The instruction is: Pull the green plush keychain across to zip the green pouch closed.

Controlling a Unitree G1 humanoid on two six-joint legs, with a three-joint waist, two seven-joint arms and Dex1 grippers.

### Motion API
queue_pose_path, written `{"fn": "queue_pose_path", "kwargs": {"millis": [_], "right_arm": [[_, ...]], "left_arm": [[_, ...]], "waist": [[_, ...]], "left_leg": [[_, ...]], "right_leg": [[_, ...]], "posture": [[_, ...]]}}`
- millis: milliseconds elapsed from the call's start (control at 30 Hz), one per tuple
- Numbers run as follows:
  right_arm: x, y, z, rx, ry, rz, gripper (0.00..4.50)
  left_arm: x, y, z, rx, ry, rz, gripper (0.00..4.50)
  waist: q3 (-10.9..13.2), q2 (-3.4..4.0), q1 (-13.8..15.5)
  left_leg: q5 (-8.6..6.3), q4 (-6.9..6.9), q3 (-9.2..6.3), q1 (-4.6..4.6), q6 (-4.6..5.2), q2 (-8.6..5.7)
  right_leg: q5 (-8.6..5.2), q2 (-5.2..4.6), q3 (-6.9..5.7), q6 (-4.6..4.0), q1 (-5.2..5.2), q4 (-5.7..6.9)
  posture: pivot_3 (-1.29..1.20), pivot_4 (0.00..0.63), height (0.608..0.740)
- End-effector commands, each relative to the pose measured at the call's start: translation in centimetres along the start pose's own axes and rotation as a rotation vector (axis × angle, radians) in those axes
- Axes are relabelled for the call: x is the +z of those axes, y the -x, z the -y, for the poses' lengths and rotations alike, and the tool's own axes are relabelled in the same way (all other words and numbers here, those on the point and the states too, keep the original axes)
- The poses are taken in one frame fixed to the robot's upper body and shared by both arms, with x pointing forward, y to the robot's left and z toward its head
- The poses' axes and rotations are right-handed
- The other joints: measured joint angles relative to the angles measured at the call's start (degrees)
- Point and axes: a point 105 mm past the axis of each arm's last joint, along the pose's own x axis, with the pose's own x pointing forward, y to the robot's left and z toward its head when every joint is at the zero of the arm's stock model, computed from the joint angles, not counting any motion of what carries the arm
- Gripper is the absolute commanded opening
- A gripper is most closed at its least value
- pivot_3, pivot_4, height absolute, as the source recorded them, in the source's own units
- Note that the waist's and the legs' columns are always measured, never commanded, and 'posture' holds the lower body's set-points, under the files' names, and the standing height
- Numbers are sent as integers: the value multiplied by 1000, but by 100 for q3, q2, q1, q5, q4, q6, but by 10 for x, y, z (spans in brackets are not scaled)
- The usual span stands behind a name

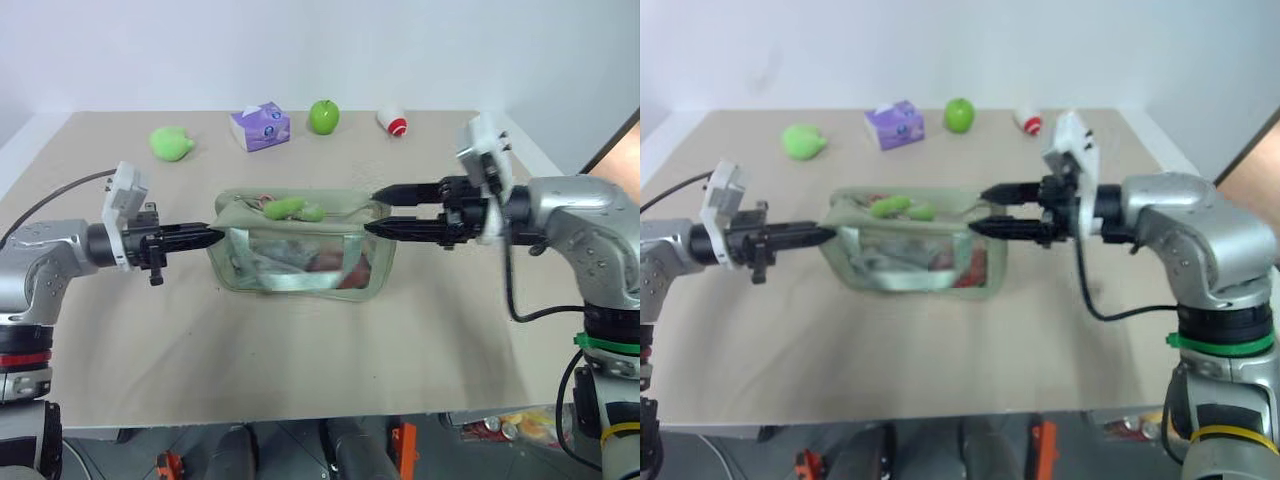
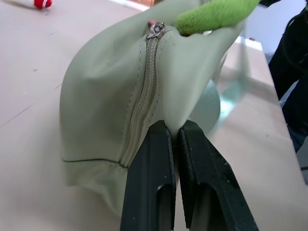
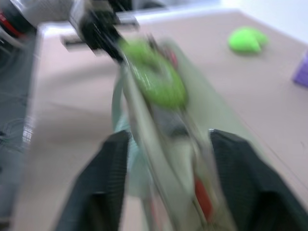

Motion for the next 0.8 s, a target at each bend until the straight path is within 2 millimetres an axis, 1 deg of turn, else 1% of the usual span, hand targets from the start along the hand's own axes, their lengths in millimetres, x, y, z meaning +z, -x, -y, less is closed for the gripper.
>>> {"fn": "queue_pose_path", "kwargs": {"millis": [33, 100, 200, 267, 333, 433, 500, 633, 800], "right_arm": [[50, 19, -3, -1, 136, 160, 3067], [59, 17, 5, -43, 176, 173, 3067], [61, 9, 9, -69, 239, 140, 3067], [49, -12, 14, -93, 364, 29, 3067], [36, -26, 18, -100, 458, -77, 3067], [19, -33, 18, -68, 614, -197, 3067], [11, -35, 20, -43, 703, -260, 3067], [9, -38, 21, -12, 739, -270, 3067], [13, -42, 19, 29, 751, -251, 3067]], "left_arm": [[9, 1, 6, 4, -26, 36, 0], [9, 0, 7, 5, -24, 41, 0], [9, -1, 8, 6, -24, 43, 0], [9, -2, 8, 5, -26, 47, 0], [10, -2, 8, 6, -26, 53, 0], [10, -2, 8, 8, -27, 56, 0], [10, -2, 8, 13, -30, 60, 0], [10, -1, 9, 16, -29, 63, 0], [9, 0, 9, 25, -29, 69, 0]], "waist": [[2, 3, -1], [2, 3, -6], [1, 3, -4], [1, 3, -9], [2, 3, -18], [3, 5, -8], [3, 5, 13], [3, 5, 46], [3, 5, 48]], "left_leg": [[0, 0, 3, 2, 0, 0], [0, 1, 4, 8, 0, 0], [1, 1, 2, 15, 1, 2], [1, 2, 4, 15, 1, 2], [1, 2, 11, 18, 1, 2], [1, 0, 12, 11, 1, 1], [0, -1, 10, 4, -1, 0], [-8, -2, 10, 0, -10, -1], [-9, -3, 6, 3, -8, 1]], "right_leg": [[1, 0, 2, 1, 0, 0], [5, 0, 2, 2, 1, 1], [8, 1, -2, -1, 6, 1], [8, 0, -1, -1, 7, 0], [8, -2, 3, -1, 5, 0], [7, -2, 3, -2, -1, 0], [2, -2, 3, -1, -3, -2], [-9, -4, 3, -2, -3, -4], [-9, -2, -1, -4, -3, -2]], "posture": [[0, 150, 740], [0, 150, 740], [0, 150, 740], [0, 150, 740], [0, 150, 740], [0, 150, 740], [0, 150, 740], [0, 150, 740], [0, 150, 740]]}}
